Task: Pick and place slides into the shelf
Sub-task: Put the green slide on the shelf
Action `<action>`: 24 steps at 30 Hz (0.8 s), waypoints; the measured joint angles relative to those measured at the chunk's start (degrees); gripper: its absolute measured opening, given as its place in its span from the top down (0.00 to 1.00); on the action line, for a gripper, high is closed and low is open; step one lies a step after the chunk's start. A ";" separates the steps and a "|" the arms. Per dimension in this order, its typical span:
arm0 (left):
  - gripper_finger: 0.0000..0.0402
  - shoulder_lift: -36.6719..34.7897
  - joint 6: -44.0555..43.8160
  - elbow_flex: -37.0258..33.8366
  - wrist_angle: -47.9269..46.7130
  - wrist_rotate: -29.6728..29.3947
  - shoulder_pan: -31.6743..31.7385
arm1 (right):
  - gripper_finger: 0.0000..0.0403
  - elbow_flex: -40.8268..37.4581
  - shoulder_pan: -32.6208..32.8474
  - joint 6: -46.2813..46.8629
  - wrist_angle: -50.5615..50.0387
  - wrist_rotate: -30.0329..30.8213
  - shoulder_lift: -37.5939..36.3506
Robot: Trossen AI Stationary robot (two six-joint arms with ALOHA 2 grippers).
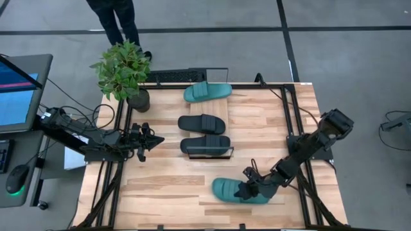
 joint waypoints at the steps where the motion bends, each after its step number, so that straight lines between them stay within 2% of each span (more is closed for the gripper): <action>1: 1.00 0.00 0.00 0.00 0.00 0.00 0.00 | 0.99 -0.01 0.00 -0.01 -1.56 0.00 -1.39; 14: 1.00 0.00 -0.57 0.00 -0.87 0.00 -0.01 | 1.00 0.15 2.53 2.53 -23.66 0.19 -20.94; 20: 1.00 0.00 -0.58 0.00 -0.79 0.00 -0.01 | 1.00 3.30 5.17 4.46 -37.82 0.27 -29.52; 24: 1.00 0.00 -0.59 0.00 -0.74 -0.11 -0.01 | 1.00 5.39 4.97 1.43 -42.98 2.01 -34.74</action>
